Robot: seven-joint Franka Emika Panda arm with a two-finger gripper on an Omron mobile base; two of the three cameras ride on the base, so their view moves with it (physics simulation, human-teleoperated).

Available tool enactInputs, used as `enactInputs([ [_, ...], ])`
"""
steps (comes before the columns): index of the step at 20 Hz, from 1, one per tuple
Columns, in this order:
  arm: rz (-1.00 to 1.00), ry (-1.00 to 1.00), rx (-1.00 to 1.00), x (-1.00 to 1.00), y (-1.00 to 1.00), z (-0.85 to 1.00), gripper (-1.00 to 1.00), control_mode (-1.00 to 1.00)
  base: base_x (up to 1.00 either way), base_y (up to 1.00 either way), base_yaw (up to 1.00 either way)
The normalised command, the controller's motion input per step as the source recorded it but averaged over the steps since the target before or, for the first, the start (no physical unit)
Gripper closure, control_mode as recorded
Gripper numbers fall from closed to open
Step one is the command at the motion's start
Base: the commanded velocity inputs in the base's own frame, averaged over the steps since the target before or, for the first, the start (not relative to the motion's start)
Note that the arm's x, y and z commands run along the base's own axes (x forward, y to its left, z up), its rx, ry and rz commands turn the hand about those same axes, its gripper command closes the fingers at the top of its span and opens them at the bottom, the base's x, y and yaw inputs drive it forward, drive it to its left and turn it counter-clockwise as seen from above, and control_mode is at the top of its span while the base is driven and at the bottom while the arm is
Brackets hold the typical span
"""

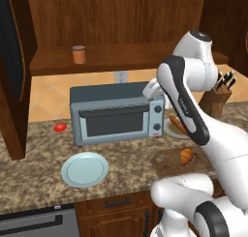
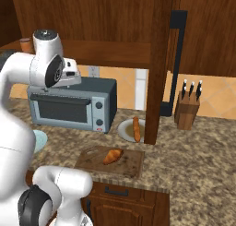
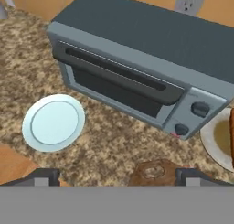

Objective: From the different types of pastries on the counter, select a croissant and place it on the cutting board. Then retrieve a jar of jam from the cabinet and place it alongside the croissant on the cutting board.

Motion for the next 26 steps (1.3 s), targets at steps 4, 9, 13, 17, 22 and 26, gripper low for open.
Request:
enactInputs([
  [4, 0.37, -0.39, 0.07, 0.03, 0.05, 0.11, -1.0, -1.0, 0.0, 0.0, 0.0],
  [9, 0.21, -0.15, -0.05, 0.16, 0.49, 0.45, -1.0, -1.0, 0.0, 0.0, 0.0],
  [13, 0.13, 0.01, -0.05, 0.06, 0.54, 0.72, -1.0, -1.0, 0.0, 0.0, 0.0],
  [17, 0.02, 0.19, 0.04, 0.21, 0.21, 0.41, -1.0, -1.0, 0.0, 0.0, 0.0],
  [22, 0.0, 0.16, 0.03, 0.31, 0.39, 0.09, -1.0, -1.0, 0.0, 0.0, 0.0],
  [26, 0.0, 0.04, 0.02, 0.47, 0.54, 0.0, -1.0, -1.0, 0.0, 0.0, 0.0],
])
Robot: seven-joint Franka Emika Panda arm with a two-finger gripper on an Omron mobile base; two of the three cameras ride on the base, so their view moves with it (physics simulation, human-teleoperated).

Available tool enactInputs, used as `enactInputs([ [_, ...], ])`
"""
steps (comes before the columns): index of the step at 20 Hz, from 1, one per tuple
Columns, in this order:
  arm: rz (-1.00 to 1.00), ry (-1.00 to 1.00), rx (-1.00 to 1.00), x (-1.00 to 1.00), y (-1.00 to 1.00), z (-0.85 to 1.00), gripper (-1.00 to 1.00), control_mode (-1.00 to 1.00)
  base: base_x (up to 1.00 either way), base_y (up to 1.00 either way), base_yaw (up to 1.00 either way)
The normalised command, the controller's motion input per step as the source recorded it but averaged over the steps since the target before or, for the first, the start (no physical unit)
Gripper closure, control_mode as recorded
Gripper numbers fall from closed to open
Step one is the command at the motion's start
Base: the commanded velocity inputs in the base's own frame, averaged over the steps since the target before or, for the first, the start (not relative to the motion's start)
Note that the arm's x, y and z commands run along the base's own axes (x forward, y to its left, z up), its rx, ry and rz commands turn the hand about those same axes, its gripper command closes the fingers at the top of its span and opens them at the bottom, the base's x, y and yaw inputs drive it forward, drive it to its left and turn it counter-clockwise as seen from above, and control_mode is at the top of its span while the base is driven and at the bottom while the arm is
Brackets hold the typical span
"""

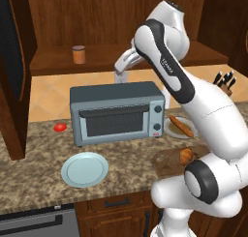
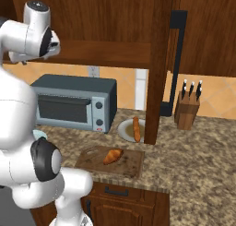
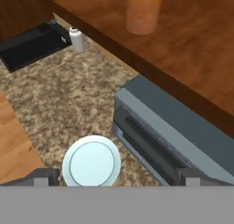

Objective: From the different types of pastries on the counter, select a croissant and place it on the cutting board. Then retrieve a jar of jam from the cabinet and place it alongside the croissant on the cutting board.

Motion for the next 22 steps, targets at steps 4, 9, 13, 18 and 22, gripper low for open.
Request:
enactInputs([
  [4, 0.0, -0.02, 0.03, 0.5, 0.53, 0.0, -1.0, -1.0, 0.0, 0.0, 0.0],
  [9, -0.02, -0.29, -0.01, 0.36, 0.54, 0.0, -1.0, -1.0, 0.0, 0.0, 0.0],
  [13, -0.1, -0.42, -0.06, 0.14, 0.55, 0.01, -1.0, -1.0, 0.0, 0.0, 0.0],
  [18, -0.16, -0.12, 0.03, 0.07, 0.18, 0.05, -1.0, -1.0, 0.0, 0.0, 0.0],
  [22, -0.24, 0.06, 0.16, 0.39, 0.0, 0.17, -1.0, -1.0, 0.0, 0.0, 0.0],
])
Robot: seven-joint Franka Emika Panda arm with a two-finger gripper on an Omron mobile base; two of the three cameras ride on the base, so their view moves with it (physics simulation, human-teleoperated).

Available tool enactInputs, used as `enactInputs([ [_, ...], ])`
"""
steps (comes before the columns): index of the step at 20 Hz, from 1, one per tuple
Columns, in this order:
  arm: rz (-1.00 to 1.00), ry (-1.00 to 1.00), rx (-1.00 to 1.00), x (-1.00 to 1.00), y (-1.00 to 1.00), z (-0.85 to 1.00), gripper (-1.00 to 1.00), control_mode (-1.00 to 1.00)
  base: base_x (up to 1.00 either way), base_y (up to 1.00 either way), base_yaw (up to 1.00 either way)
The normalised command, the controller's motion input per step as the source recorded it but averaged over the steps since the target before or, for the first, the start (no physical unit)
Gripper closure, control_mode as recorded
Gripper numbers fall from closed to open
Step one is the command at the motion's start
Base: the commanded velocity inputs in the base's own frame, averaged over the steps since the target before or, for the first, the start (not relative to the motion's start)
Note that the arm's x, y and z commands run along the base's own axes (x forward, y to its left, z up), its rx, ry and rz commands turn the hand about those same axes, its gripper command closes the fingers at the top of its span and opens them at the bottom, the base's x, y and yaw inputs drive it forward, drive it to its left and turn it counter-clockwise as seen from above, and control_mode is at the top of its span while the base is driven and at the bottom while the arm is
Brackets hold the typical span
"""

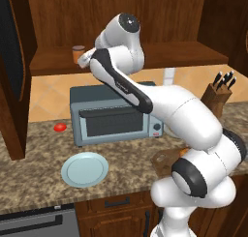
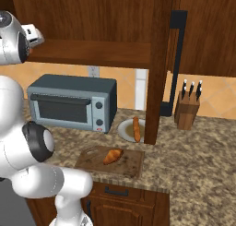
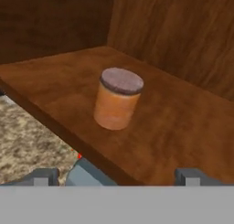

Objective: From the different types of pastries on the counter, select a croissant and place it on the cutting board. Then retrieve a jar of jam from the cabinet and place it alongside the croissant on the cutting board.

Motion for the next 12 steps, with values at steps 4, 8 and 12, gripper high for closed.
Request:
enactInputs([
  [4, -0.22, 0.07, 0.15, 0.37, 0.05, 0.33, -1.0, -1.0, 0.0, 0.0, 0.0],
  [8, -0.13, 0.09, 0.04, 0.23, 0.32, 0.18, -1.0, -1.0, 0.0, 0.0, 0.0],
  [12, -0.01, 0.11, 0.0, 0.28, 0.4, 0.01, -1.0, -1.0, 0.0, 0.0, 0.0],
])
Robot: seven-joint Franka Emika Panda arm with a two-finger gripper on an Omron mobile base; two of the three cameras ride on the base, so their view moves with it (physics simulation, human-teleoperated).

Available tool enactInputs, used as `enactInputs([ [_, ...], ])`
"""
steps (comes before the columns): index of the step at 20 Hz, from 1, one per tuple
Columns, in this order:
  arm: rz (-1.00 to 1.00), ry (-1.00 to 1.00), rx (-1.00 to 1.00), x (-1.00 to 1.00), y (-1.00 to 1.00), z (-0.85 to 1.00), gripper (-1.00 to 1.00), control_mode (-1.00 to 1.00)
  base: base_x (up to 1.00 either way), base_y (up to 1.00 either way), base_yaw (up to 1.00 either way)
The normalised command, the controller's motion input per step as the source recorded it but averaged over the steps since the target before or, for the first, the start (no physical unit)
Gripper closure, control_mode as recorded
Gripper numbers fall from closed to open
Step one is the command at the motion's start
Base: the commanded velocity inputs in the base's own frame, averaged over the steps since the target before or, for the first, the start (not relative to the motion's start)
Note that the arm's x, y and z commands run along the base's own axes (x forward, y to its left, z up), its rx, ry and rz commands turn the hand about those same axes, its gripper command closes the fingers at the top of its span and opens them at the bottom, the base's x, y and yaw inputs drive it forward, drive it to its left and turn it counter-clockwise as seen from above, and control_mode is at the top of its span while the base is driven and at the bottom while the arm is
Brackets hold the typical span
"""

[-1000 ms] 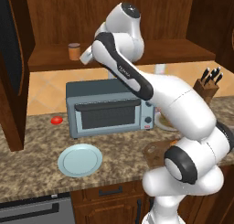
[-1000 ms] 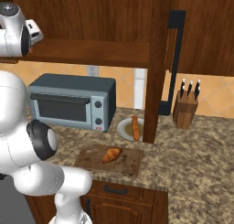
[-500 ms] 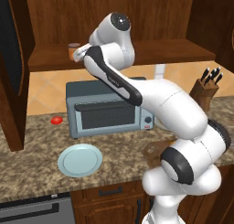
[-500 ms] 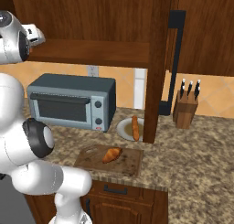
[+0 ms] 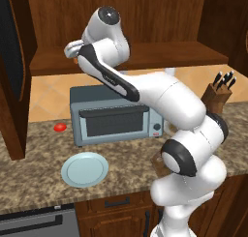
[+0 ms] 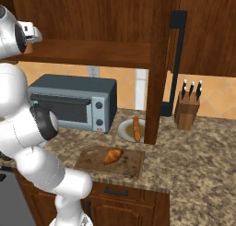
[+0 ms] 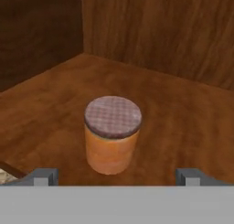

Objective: From the different types of pastries on the counter, select a croissant and place it on the cutting board. Then retrieve a jar of jam from the cabinet and place it alongside the croissant on the cutting board.

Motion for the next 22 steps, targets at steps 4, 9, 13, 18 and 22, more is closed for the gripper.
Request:
enactInputs([
  [4, 0.0, 0.05, 0.0, 0.38, 0.23, 0.0, -1.0, -1.0, 0.0, 0.0, 0.0],
  [9, 0.0, 0.0, 0.0, 0.3, 0.07, 0.0, -1.0, -1.0, 0.0, 0.0, 0.0],
  [13, 0.0, 0.0, 0.0, 0.14, 0.0, -0.01, -1.0, -1.0, 0.0, 0.0, 0.0],
  [18, 0.0, 0.02, 0.0, 0.01, 0.0, -0.18, -1.0, -1.0, 0.0, 0.0, 0.0],
  [22, 0.0, 0.01, 0.0, 0.0, 0.0, -0.29, -1.0, -1.0, 0.0, 0.0, 0.0],
])
